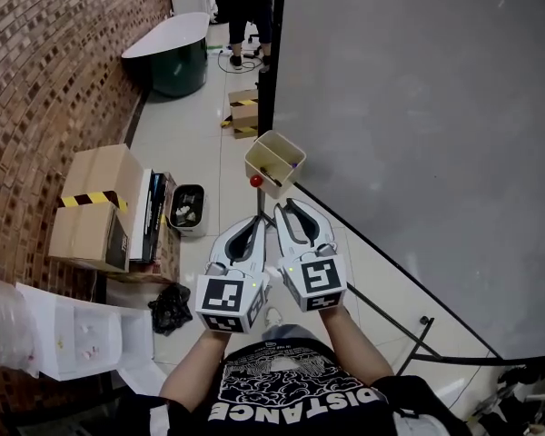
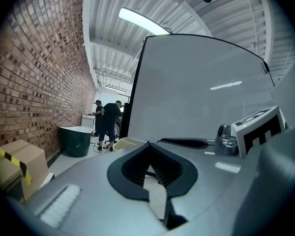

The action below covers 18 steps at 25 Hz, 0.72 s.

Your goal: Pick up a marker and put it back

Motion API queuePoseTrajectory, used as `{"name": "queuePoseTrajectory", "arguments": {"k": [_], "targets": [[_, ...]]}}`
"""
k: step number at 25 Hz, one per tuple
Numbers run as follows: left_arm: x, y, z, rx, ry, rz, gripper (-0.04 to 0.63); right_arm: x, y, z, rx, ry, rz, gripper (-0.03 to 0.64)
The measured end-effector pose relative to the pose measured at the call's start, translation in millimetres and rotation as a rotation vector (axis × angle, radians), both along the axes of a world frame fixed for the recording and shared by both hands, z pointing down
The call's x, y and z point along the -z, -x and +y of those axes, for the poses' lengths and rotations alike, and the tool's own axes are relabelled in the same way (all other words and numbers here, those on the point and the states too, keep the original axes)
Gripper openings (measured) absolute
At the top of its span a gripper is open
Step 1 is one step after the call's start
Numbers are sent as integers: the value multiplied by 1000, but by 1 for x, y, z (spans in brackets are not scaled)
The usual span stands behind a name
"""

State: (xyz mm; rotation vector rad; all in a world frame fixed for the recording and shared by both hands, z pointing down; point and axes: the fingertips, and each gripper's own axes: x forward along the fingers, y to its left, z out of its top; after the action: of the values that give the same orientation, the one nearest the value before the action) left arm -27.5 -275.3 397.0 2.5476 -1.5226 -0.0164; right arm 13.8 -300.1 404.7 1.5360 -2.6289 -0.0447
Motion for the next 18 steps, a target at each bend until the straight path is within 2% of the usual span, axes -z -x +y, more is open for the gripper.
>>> {"name": "queuePoseTrajectory", "arguments": {"k": [9,18], "targets": [[-7,0,-20,27,20,-15,6,-34,-2,-42,6,73,17,63],[-12,16,-34,87,34,-26,6,-63,-3,-79,1,134,48,63]]}}
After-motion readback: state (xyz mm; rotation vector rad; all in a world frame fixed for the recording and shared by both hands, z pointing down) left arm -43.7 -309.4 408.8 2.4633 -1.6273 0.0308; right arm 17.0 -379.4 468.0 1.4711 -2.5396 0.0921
